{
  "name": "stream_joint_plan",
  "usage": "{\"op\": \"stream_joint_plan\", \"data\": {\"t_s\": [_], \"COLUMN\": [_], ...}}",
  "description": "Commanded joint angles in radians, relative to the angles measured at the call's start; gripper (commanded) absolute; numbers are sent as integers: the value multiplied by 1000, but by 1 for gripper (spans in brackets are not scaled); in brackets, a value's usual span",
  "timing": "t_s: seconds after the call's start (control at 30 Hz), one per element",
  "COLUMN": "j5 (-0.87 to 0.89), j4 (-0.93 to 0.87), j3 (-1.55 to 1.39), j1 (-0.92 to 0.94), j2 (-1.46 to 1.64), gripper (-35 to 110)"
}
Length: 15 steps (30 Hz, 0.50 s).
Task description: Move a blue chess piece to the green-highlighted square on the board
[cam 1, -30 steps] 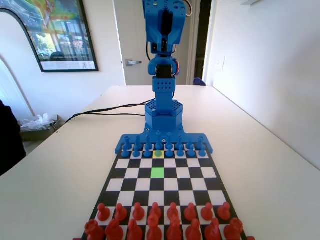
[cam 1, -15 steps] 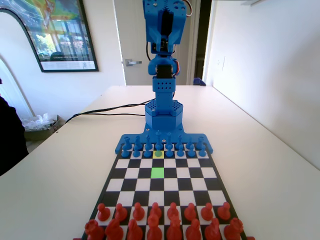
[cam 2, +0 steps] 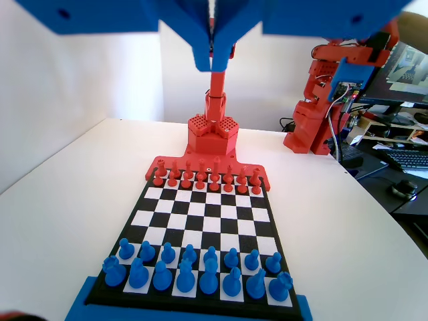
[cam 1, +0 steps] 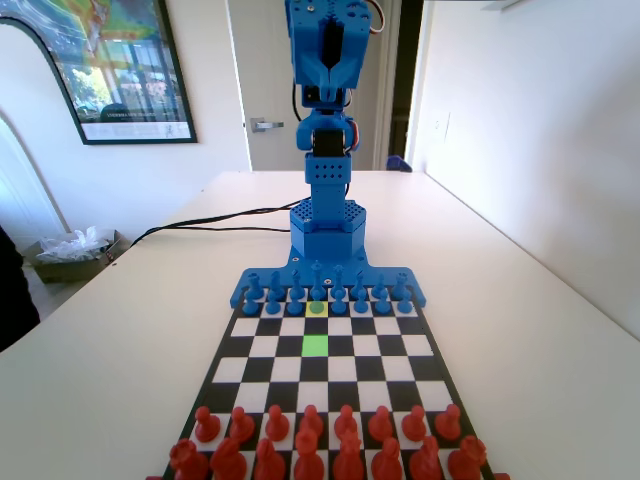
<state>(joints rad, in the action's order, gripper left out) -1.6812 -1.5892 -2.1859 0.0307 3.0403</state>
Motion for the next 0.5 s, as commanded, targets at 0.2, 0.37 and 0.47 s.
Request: {"op": "stream_joint_plan", "data": {"t_s": [0.2,0.37,0.47], "j5": [-5,5,11], "j4": [-8,-41,-57], "j3": [31,100,124], "j1": [-9,-26,-32], "j2": [14,12,11], "gripper": [1,1,1]}}
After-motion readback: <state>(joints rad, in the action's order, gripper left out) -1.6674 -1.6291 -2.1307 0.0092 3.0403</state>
